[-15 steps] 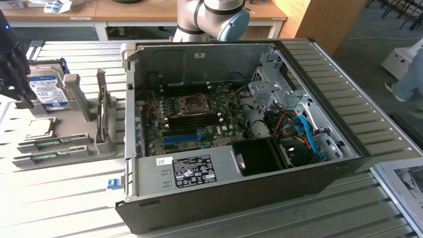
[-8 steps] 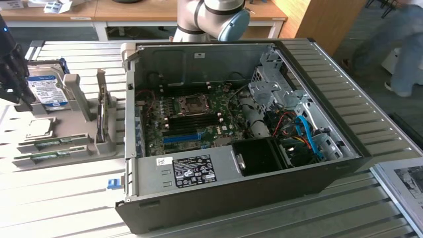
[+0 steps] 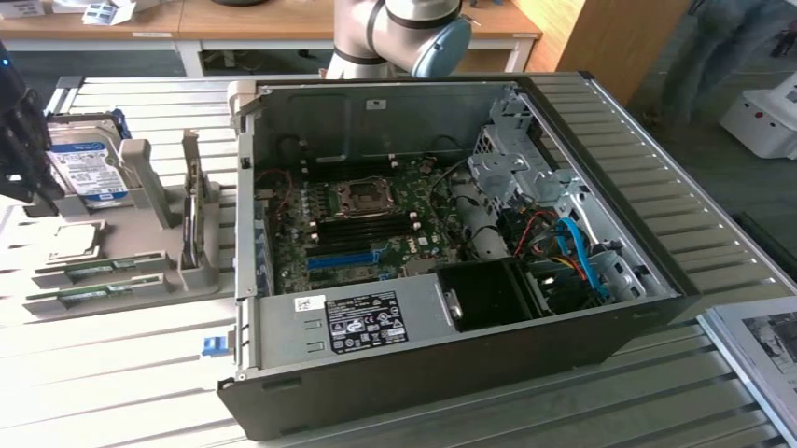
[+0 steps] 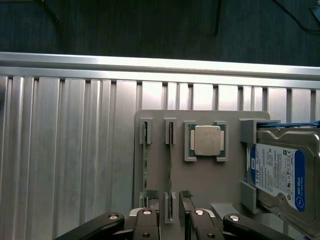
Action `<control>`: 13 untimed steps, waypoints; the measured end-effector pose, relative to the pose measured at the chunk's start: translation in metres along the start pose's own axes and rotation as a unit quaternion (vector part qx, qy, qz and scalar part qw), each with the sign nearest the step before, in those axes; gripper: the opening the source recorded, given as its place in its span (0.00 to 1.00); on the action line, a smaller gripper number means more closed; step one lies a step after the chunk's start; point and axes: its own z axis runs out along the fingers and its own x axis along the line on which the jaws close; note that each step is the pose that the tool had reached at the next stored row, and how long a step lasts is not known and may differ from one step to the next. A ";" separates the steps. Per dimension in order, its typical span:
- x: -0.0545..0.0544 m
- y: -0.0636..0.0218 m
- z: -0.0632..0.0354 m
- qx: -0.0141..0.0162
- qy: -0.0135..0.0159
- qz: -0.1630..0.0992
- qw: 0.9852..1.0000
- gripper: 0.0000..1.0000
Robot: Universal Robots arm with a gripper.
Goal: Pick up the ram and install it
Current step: 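Pick up the ram and move it above insertion slot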
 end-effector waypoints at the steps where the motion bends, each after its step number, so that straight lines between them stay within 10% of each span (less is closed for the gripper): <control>1: 0.001 0.0000 0.0000 0.000 0.000 0.000 1.000 0.29; 13: 0.007 0.0001 0.0005 0.000 0.000 0.000 1.000 0.29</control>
